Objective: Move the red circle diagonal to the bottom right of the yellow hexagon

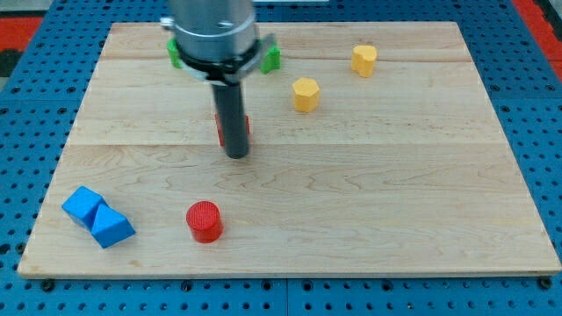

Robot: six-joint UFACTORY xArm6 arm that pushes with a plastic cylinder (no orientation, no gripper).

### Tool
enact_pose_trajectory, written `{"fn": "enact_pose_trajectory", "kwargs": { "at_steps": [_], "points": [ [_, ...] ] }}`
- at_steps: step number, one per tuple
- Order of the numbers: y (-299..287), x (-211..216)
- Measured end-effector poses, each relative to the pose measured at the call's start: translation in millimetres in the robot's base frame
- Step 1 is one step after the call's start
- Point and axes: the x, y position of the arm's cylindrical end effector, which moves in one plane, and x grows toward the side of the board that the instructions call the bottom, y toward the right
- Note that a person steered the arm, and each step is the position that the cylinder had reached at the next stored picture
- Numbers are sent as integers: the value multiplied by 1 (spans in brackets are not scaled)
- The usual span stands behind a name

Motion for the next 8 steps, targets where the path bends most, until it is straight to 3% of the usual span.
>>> {"fn": "enact_pose_trajectory", "kwargs": {
  "at_steps": [1, 2, 3, 4, 5, 6, 8],
  "points": [
    [30, -8],
    [25, -22],
    [-12, -22],
    [13, -3],
    [45, 95],
    [36, 157],
    [-101, 141]
  ]
}}
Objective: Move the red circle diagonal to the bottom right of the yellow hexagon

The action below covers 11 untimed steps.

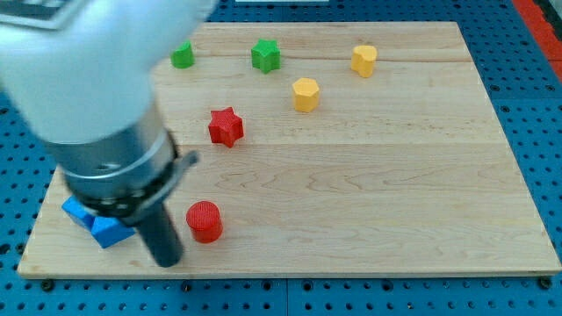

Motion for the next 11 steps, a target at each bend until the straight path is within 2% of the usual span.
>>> {"fn": "enact_pose_trajectory", "kwargs": {
  "at_steps": [2, 4, 6, 8, 9, 10, 11],
  "points": [
    [8, -45],
    [11, -27],
    [79, -52],
    [130, -41],
    [174, -45],
    [175, -74],
    [192, -54]
  ]
}}
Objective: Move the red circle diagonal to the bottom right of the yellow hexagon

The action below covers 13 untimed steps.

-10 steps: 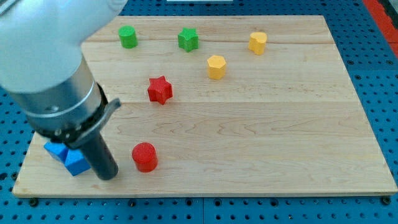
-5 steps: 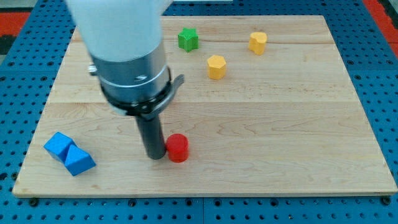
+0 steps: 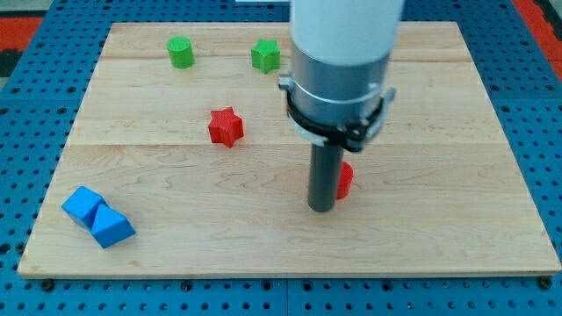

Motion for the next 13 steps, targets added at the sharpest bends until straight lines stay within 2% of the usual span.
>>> {"fn": "enact_pose_trajectory", "kwargs": {
  "at_steps": [1, 3, 5, 7, 8, 9, 11, 13],
  "points": [
    [22, 4],
    [22, -54],
    [21, -73],
    [-73, -70],
    [-85, -79],
    [-66, -98],
    [9, -100],
    [1, -113]
  ]
}}
